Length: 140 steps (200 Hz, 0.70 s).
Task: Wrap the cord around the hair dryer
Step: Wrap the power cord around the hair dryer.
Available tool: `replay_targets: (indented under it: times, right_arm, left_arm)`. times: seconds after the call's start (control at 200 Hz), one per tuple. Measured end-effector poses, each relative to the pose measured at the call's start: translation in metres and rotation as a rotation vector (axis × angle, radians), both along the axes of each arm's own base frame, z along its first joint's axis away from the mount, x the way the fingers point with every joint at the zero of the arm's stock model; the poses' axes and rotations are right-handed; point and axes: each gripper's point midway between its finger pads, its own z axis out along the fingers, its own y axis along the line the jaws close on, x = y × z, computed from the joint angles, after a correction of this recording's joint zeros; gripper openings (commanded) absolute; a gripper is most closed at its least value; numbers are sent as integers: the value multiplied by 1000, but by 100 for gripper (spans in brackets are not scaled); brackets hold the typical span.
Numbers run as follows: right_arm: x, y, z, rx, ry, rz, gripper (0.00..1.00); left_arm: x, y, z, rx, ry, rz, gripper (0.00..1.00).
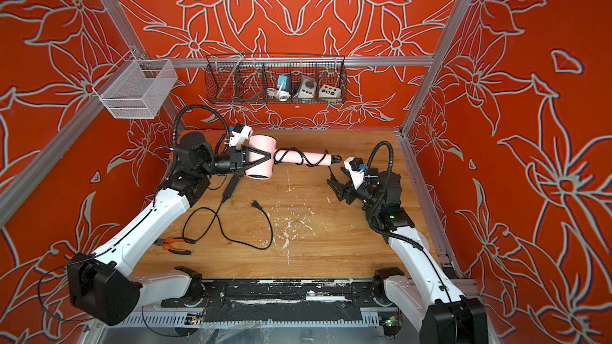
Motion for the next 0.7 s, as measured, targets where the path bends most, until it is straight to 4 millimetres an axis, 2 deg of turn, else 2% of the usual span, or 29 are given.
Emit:
replay_targets:
  times: [0.21, 0.47, 0.701]
  right_arm:
    - [4, 11, -10, -23, -7, 40, 58]
    - [5, 16, 2, -16, -71, 61, 28]
    - [7, 17, 6, -8, -86, 67, 6]
  left_arm:
    - [-4, 1, 7, -13, -12, -2, 0]
    - [-6, 1, 11, -22, -15, -6, 0]
    - [-6, 1, 13, -25, -14, -6, 0]
